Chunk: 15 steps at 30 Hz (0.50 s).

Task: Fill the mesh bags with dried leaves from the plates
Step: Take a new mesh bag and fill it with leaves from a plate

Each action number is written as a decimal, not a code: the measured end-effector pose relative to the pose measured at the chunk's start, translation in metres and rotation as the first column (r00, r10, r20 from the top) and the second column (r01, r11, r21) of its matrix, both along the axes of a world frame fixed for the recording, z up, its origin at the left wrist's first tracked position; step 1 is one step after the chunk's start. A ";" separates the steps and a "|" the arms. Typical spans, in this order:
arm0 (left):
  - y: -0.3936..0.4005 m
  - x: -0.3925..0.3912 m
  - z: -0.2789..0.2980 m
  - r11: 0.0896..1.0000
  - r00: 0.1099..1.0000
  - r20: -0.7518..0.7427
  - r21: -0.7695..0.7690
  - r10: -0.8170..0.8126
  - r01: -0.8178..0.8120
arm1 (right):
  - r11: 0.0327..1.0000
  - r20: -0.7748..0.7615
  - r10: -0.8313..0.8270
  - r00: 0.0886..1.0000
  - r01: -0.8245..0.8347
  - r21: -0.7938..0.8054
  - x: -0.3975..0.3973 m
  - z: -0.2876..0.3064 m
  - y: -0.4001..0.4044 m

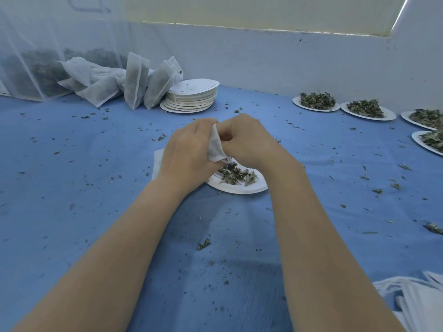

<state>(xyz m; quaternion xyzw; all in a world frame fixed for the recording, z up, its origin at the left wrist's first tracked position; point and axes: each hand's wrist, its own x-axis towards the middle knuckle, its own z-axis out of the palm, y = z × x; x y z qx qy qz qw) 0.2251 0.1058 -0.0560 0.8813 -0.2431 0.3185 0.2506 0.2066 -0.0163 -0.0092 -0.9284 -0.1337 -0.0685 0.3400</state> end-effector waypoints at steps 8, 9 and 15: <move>0.014 0.013 -0.001 0.991 0.991 -0.033 0.032 0.128 -0.127 | 0.958 -0.077 -0.199 0.977 0.210 0.195 0.000 -0.008 -0.023; 0.015 0.014 -0.002 0.991 0.991 -0.035 0.029 0.130 -0.129 | 0.969 -0.095 -0.233 0.968 0.240 0.066 0.000 -0.007 -0.024; 0.013 0.014 -0.004 0.993 0.994 -0.016 0.050 0.112 -0.111 | 0.922 -0.325 -0.309 0.894 0.197 -0.333 -0.002 -0.011 -0.016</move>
